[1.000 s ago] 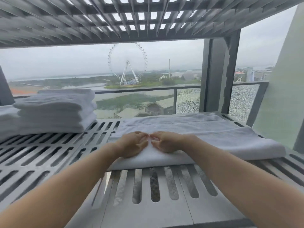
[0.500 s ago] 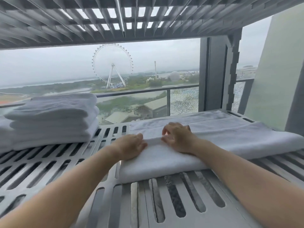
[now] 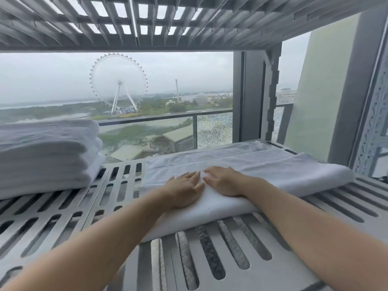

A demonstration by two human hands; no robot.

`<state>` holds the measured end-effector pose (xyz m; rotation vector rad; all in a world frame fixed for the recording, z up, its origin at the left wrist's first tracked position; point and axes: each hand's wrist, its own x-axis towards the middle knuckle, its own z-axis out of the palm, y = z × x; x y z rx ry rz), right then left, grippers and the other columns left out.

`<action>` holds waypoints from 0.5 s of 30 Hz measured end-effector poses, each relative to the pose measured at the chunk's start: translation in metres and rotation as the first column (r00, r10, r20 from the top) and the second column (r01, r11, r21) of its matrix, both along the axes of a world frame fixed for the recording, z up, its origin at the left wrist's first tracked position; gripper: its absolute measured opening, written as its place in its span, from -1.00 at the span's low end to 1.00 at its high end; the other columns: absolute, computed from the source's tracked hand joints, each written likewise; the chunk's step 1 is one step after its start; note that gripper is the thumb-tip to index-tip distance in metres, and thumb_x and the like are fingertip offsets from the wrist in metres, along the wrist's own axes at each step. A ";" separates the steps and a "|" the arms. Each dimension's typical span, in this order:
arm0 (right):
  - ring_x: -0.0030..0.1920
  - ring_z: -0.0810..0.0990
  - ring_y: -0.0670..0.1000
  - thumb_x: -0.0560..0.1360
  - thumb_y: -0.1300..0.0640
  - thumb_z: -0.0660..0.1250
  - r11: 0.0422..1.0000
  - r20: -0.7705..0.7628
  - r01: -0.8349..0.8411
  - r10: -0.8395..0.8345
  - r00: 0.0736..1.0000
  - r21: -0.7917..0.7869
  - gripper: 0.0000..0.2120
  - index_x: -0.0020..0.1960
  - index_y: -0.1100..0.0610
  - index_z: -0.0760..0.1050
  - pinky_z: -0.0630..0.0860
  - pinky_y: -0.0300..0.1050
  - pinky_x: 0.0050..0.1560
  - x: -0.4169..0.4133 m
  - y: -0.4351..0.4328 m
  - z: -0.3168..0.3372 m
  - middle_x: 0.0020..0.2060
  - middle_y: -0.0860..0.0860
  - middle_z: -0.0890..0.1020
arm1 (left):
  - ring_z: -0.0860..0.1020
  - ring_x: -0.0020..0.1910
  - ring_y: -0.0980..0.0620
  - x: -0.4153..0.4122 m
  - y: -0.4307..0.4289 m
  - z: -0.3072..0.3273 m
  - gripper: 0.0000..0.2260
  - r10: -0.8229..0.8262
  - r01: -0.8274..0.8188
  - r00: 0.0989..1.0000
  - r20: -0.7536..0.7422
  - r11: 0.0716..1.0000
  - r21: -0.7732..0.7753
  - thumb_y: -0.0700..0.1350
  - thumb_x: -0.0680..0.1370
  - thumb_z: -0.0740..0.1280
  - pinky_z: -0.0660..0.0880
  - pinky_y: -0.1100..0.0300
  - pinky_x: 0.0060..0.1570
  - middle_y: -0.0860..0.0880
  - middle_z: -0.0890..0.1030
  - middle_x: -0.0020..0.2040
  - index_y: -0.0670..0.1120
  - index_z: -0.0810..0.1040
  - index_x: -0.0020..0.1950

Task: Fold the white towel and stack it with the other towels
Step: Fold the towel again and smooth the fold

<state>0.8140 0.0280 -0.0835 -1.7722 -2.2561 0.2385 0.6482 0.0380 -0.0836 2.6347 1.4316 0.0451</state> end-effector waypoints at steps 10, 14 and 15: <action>0.42 0.24 0.02 0.54 0.23 0.11 0.996 -0.268 -0.077 0.086 0.960 0.043 -0.55 0.43 0.12 0.23 0.13 -0.20 0.35 0.038 0.005 0.001 0.43 0.08 0.30 | -0.13 0.52 0.07 0.059 0.002 0.019 -0.49 0.019 -0.018 0.999 -0.036 1.000 0.021 0.00 0.61 -0.07 -0.21 -0.12 0.44 0.00 -0.10 0.56 -0.10 -0.11 0.52; 0.46 0.18 0.02 0.59 0.09 0.10 0.999 -0.111 -0.037 0.035 0.993 -0.015 -0.53 0.47 0.13 0.13 0.07 -0.14 0.41 0.090 0.009 0.000 0.48 0.07 0.21 | -0.12 0.52 0.09 0.094 0.008 0.006 -0.47 -0.019 0.019 1.000 -0.021 1.000 0.009 0.10 0.62 -0.09 -0.15 -0.04 0.47 0.01 -0.10 0.56 -0.08 -0.11 0.53; 0.48 0.11 -0.01 0.61 0.01 0.07 0.998 -0.048 -0.011 0.008 0.999 -0.057 -0.50 0.49 0.13 0.07 0.00 -0.16 0.42 0.108 0.009 -0.002 0.50 0.05 0.15 | -0.12 0.52 0.09 0.096 0.010 0.004 -0.46 -0.015 0.014 0.999 -0.042 1.000 -0.012 0.13 0.62 -0.10 -0.15 -0.03 0.47 0.02 -0.10 0.56 -0.06 -0.12 0.53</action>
